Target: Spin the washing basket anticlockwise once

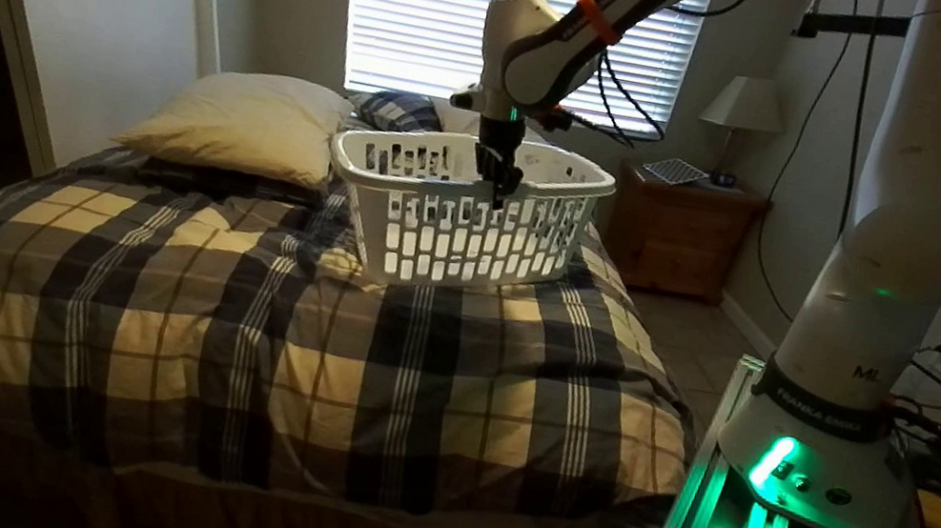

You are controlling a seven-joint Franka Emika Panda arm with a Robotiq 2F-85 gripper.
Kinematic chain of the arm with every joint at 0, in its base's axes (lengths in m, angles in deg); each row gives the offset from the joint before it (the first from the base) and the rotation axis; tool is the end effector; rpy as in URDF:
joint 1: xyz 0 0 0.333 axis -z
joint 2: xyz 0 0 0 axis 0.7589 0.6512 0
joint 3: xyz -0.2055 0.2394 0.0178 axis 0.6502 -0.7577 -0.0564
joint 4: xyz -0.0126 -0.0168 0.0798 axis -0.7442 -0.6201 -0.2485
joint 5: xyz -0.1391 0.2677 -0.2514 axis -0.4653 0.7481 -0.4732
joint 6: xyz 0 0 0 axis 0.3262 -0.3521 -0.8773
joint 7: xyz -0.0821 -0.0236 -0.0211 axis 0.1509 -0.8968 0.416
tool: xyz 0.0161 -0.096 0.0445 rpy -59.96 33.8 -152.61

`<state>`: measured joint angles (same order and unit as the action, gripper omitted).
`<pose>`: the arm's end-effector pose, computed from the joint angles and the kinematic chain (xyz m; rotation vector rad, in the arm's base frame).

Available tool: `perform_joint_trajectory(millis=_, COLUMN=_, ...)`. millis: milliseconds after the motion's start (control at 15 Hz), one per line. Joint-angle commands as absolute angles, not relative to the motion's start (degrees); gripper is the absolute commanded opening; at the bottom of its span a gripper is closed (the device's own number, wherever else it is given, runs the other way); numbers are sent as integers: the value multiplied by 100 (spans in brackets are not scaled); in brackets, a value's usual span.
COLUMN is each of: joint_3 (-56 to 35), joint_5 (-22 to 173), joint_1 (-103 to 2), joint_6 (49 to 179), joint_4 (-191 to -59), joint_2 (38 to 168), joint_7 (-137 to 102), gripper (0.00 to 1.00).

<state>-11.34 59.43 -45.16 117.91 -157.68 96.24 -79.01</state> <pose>0.5549 -0.0725 0.3196 2.4677 1.5260 -0.1098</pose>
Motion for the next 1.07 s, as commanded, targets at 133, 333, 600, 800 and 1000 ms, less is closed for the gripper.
perform_joint_trajectory(millis=133, joint_3=-1099, joint_5=5593, joint_1=-4393, joint_6=11663, joint_4=-16588, joint_2=8854, joint_7=-9209, gripper=9)
perform_joint_trajectory(millis=333, joint_3=-1042, joint_5=5654, joint_1=-4416, joint_6=11720, joint_4=-16316, joint_2=9097, joint_7=-9029, gripper=34)
perform_joint_trajectory(millis=600, joint_3=-1019, joint_5=5527, joint_1=-4411, joint_6=11766, joint_4=-16365, joint_2=9021, joint_7=-9149, gripper=34)
perform_joint_trajectory(millis=800, joint_3=-1041, joint_5=5239, joint_1=-4454, joint_6=11640, joint_4=-16427, joint_2=8959, joint_7=-9287, gripper=9)
perform_joint_trajectory(millis=1000, joint_3=-1044, joint_5=4753, joint_1=-4481, joint_6=11452, joint_4=-16662, joint_2=8670, joint_7=-9638, gripper=9)
